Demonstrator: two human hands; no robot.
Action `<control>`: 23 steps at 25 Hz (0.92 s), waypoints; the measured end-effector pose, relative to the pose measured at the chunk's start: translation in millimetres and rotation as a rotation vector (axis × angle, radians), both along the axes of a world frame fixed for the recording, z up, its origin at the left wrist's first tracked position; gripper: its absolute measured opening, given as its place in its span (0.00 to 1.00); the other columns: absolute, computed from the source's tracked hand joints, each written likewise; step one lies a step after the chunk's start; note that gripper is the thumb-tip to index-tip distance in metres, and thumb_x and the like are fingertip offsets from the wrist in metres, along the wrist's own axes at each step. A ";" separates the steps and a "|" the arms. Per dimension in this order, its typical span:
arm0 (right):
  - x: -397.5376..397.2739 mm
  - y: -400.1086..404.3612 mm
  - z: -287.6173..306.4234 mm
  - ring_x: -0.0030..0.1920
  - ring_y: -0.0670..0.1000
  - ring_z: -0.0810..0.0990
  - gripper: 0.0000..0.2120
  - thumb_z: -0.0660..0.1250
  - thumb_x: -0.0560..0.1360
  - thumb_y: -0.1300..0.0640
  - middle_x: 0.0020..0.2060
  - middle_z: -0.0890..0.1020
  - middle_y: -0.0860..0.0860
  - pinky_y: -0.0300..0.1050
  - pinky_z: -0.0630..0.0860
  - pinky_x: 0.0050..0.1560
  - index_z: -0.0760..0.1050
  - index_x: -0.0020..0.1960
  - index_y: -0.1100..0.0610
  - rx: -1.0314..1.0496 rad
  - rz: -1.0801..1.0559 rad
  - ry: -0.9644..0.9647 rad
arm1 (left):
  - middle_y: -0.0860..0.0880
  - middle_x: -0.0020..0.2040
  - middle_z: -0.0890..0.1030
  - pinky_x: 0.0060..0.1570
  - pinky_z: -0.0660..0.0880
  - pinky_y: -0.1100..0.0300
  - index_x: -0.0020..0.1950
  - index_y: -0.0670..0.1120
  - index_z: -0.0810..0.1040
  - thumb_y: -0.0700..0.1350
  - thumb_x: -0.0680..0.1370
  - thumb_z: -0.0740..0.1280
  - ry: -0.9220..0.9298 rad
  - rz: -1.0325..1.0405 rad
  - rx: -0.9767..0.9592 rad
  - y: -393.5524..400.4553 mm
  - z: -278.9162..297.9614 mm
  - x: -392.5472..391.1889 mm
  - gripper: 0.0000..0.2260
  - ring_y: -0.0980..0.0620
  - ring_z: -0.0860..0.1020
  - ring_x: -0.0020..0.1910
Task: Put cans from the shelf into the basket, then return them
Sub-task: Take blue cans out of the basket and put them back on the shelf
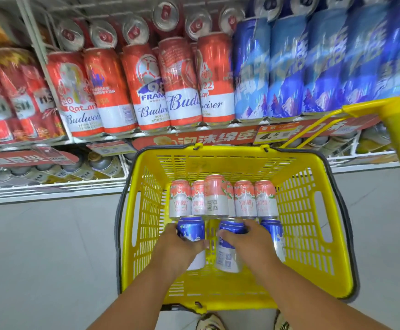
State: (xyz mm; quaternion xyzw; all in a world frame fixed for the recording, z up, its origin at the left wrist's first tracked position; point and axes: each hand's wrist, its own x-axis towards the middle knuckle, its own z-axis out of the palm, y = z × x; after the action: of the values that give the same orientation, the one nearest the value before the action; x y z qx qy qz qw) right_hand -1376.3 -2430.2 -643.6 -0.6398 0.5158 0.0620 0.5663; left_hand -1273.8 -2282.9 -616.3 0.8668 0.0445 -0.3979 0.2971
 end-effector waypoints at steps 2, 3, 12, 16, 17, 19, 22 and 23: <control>-5.1 -8.4 18.9 0.41 0.46 0.84 0.14 0.80 0.63 0.50 0.41 0.85 0.46 0.44 0.81 0.43 0.81 0.45 0.51 -0.013 -0.029 -0.005 | 0.54 0.44 0.82 0.35 0.77 0.61 0.52 0.53 0.72 0.51 0.67 0.81 -0.034 0.033 -0.039 -3.3 27.5 -2.2 0.22 0.55 0.82 0.41; -6.1 -13.6 32.6 0.41 0.46 0.84 0.14 0.81 0.63 0.50 0.40 0.86 0.46 0.48 0.82 0.46 0.82 0.45 0.51 -0.018 -0.032 -0.019 | 0.54 0.44 0.82 0.31 0.74 0.65 0.52 0.52 0.73 0.50 0.68 0.81 -0.040 0.050 -0.063 -4.8 41.6 -2.3 0.21 0.56 0.81 0.39; 0.1 -56.7 190.5 0.43 0.47 0.85 0.10 0.81 0.64 0.53 0.40 0.86 0.44 0.47 0.81 0.47 0.84 0.43 0.46 -0.073 0.014 -0.288 | 0.57 0.40 0.81 0.28 0.71 0.72 0.55 0.51 0.79 0.49 0.69 0.80 -0.235 0.022 -0.217 -24.7 182.3 9.8 0.18 0.62 0.78 0.35; 5.4 -70.3 265.2 0.45 0.45 0.85 0.18 0.81 0.63 0.47 0.44 0.87 0.43 0.46 0.82 0.50 0.85 0.51 0.49 -0.127 0.054 -0.358 | 0.58 0.42 0.81 0.34 0.75 0.68 0.56 0.51 0.77 0.51 0.68 0.82 -0.311 0.067 -0.300 -28.5 261.2 12.8 0.22 0.65 0.79 0.35; 6.2 -74.1 283.4 0.46 0.44 0.85 0.22 0.81 0.62 0.45 0.45 0.87 0.43 0.47 0.82 0.52 0.84 0.54 0.50 -0.137 0.066 -0.370 | 0.57 0.42 0.81 0.34 0.75 0.69 0.56 0.51 0.77 0.51 0.68 0.82 -0.327 0.063 -0.317 -28.7 281.5 12.8 0.22 0.65 0.79 0.35; 7.7 -78.6 326.5 0.47 0.42 0.85 0.31 0.81 0.58 0.39 0.47 0.86 0.42 0.48 0.81 0.55 0.82 0.58 0.49 -0.155 0.084 -0.405 | 0.54 0.45 0.84 0.35 0.77 0.67 0.55 0.52 0.78 0.53 0.67 0.82 -0.358 0.044 -0.338 -29.9 323.2 13.5 0.21 0.61 0.82 0.38; 15.4 -85.1 395.4 0.48 0.44 0.85 0.36 0.80 0.54 0.34 0.48 0.86 0.44 0.50 0.82 0.55 0.82 0.58 0.48 -0.213 0.107 -0.452 | 0.56 0.41 0.84 0.38 0.79 0.64 0.47 0.53 0.79 0.53 0.67 0.81 -0.418 0.020 -0.353 -28.5 391.3 22.1 0.15 0.62 0.82 0.37; 17.6 -86.4 420.4 0.47 0.44 0.85 0.31 0.80 0.55 0.37 0.47 0.87 0.44 0.50 0.82 0.53 0.83 0.56 0.48 -0.222 0.105 -0.474 | 0.57 0.40 0.84 0.38 0.79 0.65 0.44 0.54 0.79 0.53 0.67 0.81 -0.441 0.021 -0.366 -30.6 417.8 22.7 0.14 0.64 0.82 0.36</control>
State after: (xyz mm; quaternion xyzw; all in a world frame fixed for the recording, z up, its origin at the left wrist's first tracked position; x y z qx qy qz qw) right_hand -1358.7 -2516.7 -223.3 -0.7205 0.3385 -0.1172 0.5938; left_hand -1251.1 -2313.5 -198.5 0.8638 -0.0851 -0.1981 0.4553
